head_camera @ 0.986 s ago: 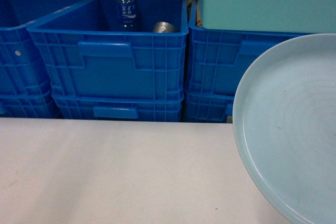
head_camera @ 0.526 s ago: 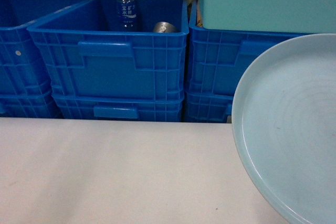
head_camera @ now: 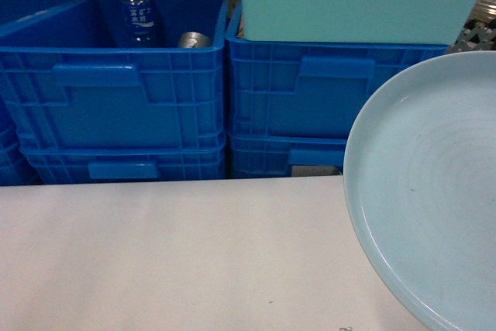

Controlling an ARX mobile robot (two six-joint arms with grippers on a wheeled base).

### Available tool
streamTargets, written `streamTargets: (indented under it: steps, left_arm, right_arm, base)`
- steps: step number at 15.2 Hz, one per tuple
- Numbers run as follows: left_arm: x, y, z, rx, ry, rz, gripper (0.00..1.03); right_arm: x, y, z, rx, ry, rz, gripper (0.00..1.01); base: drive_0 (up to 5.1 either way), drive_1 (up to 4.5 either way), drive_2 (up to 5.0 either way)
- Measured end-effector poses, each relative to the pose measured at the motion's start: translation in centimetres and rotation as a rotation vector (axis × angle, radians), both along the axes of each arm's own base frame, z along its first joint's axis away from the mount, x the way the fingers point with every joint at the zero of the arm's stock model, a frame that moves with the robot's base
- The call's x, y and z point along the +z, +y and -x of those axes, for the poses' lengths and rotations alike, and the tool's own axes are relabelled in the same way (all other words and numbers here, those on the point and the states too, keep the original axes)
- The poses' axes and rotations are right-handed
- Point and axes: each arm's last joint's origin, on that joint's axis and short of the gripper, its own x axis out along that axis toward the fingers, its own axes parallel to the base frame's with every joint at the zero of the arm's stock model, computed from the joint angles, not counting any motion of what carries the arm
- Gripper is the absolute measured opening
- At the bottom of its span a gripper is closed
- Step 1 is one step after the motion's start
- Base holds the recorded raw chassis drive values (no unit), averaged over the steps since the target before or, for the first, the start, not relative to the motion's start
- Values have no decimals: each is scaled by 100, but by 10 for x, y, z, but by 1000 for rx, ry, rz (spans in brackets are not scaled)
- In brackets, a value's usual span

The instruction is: Place blue tray on left shelf second layer neatly

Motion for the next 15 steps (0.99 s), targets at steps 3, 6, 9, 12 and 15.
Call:
streamTargets:
  steps: [3, 6, 9, 12, 15]
  left_arm:
    - [0, 0, 0, -5, -4, 0, 98]
    - [0, 0, 0, -5, -2, 0, 98]
    - [0, 0, 0, -5, -3, 0, 98]
    - [0, 0, 0, -5, -1, 0, 98]
    - [0, 0, 0, -3, -1, 0, 98]
  right_arm:
    - [0, 0, 0, 2, -2, 0, 2]
    - [0, 0, 0, 1, 0, 0, 2]
    - [0, 0, 0, 1, 0, 0, 2]
    - [0, 0, 0, 1, -1, 0, 2]
    - [0, 0, 0, 1, 0, 0, 2]
  base:
    - [315, -525, -277]
    - [313, -526, -278]
    - [332, -508, -262]
    - [319, -522, -276]
    - [319, -522, -277]
